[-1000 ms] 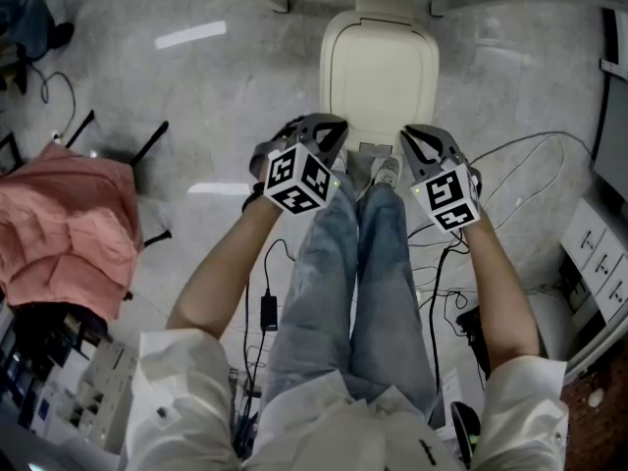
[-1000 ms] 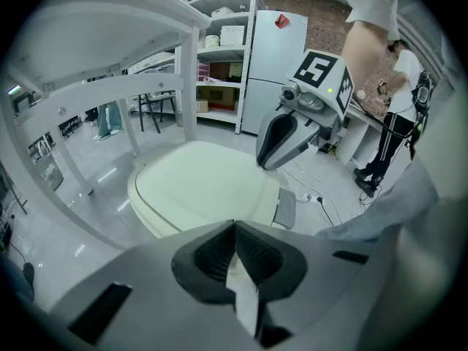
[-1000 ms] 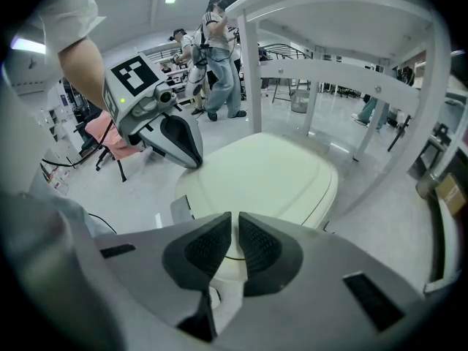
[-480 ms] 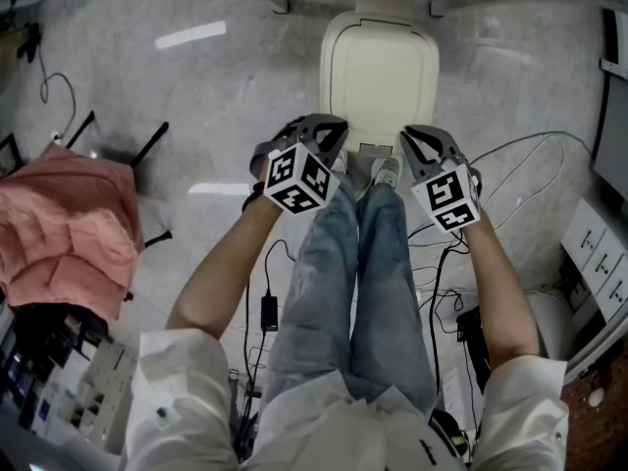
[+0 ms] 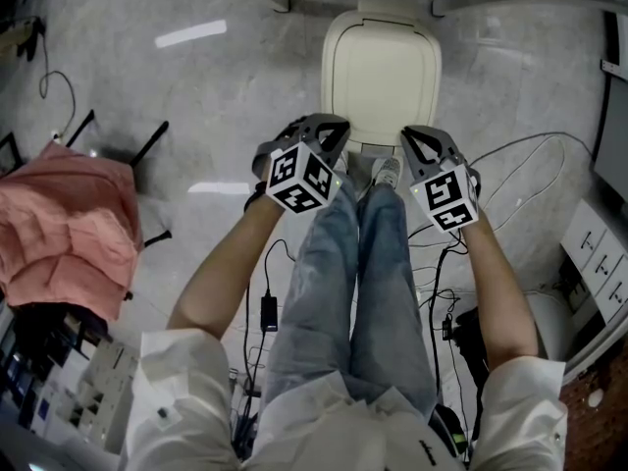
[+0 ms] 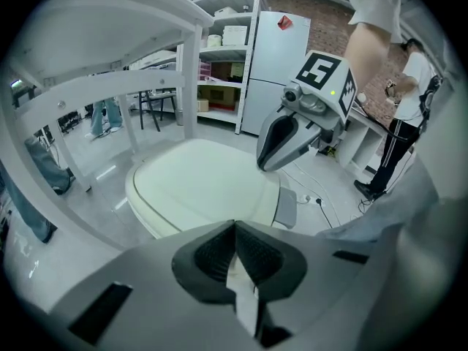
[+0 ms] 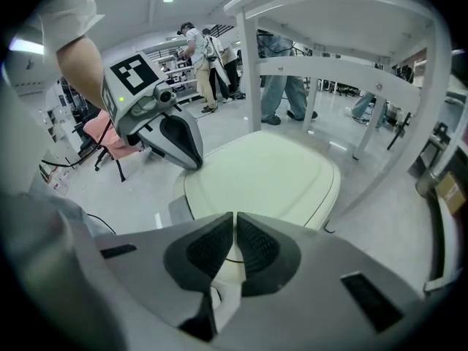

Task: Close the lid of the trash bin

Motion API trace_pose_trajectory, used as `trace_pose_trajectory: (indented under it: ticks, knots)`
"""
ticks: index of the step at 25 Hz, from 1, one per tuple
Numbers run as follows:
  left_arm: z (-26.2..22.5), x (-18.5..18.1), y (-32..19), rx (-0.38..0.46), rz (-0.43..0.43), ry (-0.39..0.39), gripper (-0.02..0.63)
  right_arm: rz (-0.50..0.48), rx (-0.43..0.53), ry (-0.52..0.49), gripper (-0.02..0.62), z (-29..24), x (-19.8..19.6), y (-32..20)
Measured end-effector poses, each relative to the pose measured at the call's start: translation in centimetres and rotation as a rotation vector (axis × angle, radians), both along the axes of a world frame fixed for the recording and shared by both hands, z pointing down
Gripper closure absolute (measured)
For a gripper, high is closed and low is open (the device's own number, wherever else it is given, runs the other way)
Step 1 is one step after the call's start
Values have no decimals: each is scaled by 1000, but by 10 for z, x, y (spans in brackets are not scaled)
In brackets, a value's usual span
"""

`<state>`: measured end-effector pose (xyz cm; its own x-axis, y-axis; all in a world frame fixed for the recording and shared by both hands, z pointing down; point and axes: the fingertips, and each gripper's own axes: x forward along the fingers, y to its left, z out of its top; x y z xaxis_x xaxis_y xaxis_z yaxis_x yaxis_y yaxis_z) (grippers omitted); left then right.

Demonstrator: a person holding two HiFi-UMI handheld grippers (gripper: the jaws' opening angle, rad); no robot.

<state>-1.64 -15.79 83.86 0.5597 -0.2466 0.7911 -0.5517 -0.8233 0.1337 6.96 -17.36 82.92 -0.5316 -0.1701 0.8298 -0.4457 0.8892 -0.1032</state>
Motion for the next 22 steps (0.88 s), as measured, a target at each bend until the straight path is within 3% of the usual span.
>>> trace_pose_trajectory:
  ticks: [11, 22]
  knots:
    - [-3, 0, -2, 20, -23, 13, 580, 21, 16, -15, 577, -3, -2, -3]
    - [-39, 9, -26, 90, -109, 85, 580, 200, 34, -121, 577, -43, -3, -24]
